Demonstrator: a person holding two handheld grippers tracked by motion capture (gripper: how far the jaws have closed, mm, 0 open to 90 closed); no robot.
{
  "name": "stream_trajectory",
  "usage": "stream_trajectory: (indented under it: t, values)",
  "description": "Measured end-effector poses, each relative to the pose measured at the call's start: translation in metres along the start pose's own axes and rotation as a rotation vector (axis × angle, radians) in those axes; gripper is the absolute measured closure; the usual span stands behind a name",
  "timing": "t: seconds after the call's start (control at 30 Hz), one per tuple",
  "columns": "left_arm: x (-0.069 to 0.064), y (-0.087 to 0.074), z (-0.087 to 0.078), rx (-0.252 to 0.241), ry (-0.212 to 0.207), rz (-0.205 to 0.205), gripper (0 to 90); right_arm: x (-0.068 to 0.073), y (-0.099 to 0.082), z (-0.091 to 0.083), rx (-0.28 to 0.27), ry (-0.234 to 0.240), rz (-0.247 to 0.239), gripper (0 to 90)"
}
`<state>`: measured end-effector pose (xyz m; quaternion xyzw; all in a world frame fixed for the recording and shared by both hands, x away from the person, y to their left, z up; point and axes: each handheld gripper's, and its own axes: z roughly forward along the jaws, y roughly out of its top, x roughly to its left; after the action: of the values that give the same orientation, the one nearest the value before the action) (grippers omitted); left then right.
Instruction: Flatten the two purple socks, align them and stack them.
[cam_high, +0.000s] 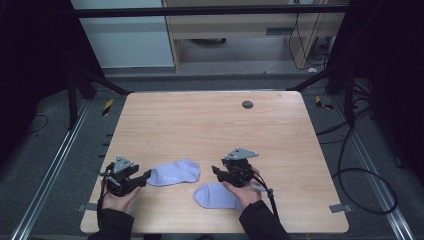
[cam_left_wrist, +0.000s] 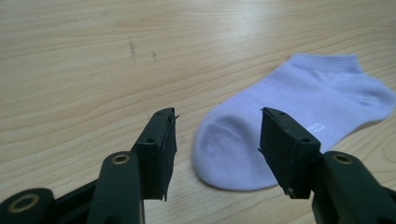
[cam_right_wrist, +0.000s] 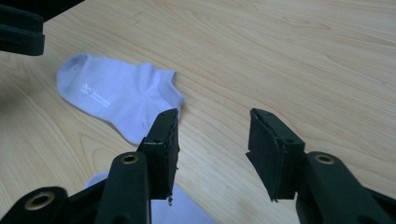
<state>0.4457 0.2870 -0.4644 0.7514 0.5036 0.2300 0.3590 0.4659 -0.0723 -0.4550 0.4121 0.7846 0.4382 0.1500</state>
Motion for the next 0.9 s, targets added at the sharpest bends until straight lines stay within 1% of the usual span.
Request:
stream_trajectory:
  t: [0.07, 0.1, 0.2, 0.23, 0.27, 0.3, 0.33, 0.37, 0.57, 0.6, 0.63, 0.67, 0.7, 0.73, 0.77, 0.83, 0.9]
  values:
    - [0.004, -0.002, 0.003, 0.012, -0.002, -0.001, 46.0, 0.004, 0.003, 0.007, 0.001, 0.004, -0.006, 53.6]
    - [0.005, -0.003, 0.004, 0.018, -0.002, 0.001, 46.8, 0.007, 0.004, 0.011, 0.004, 0.005, 0.001, 54.1]
    - [0.005, -0.005, 0.006, 0.028, -0.002, 0.005, 48.4, 0.013, 0.006, 0.021, 0.015, 0.007, -0.011, 55.4]
    - [0.006, -0.006, 0.009, 0.033, -0.007, 0.014, 48.4, 0.016, 0.007, 0.026, 0.019, 0.008, -0.014, 56.1]
    - [0.005, -0.006, 0.01, 0.037, -0.005, 0.014, 48.7, 0.018, 0.007, 0.03, 0.024, 0.009, -0.012, 56.3]
    - [0.005, -0.006, 0.01, 0.037, -0.005, 0.014, 49.3, 0.018, 0.007, 0.03, 0.024, 0.009, -0.012, 56.3]
    - [0.005, -0.006, 0.011, 0.047, -0.004, 0.026, 49.3, 0.02, 0.007, 0.033, 0.024, 0.008, -0.016, 56.4]
    - [0.005, -0.007, 0.013, 0.059, -0.007, 0.027, 50.6, 0.024, 0.008, 0.041, 0.026, 0.004, -0.019, 56.8]
    - [0.005, -0.009, 0.02, 0.083, 0.002, 0.041, 53.7, 0.031, 0.009, 0.059, 0.055, -0.015, -0.025, 58.6]
    - [0.006, -0.009, 0.023, 0.102, 0.009, 0.048, 54.4, 0.031, 0.009, 0.061, 0.06, -0.017, -0.026, 58.9]
    - [0.006, -0.009, 0.023, 0.102, 0.009, 0.048, 55.2, 0.031, 0.009, 0.061, 0.06, -0.017, -0.026, 58.9]
    - [0.007, -0.01, 0.025, 0.11, 0.007, 0.043, 56.0, 0.032, 0.008, 0.067, 0.07, -0.023, -0.024, 59.2]
    - [0.007, -0.01, 0.025, 0.11, 0.007, 0.043, 56.6, 0.032, 0.007, 0.069, 0.078, -0.027, -0.021, 59.4]
    - [0.007, -0.011, 0.026, 0.109, 0.005, 0.034, 57.3, 0.032, 0.006, 0.072, 0.085, -0.03, -0.02, 59.7]
    - [0.007, -0.011, 0.026, 0.109, 0.005, 0.034, 58.6, 0.032, 0.006, 0.072, 0.085, -0.03, -0.02, 59.7]
    - [0.009, -0.011, 0.027, 0.119, 0.0, 0.019, 61.9, 0.033, 0.004, 0.078, 0.102, -0.034, -0.021, 61.1]
    - [0.01, -0.011, 0.028, 0.128, -0.006, 0.015, 64.1, 0.033, 0.002, 0.081, 0.109, -0.037, -0.023, 61.9]
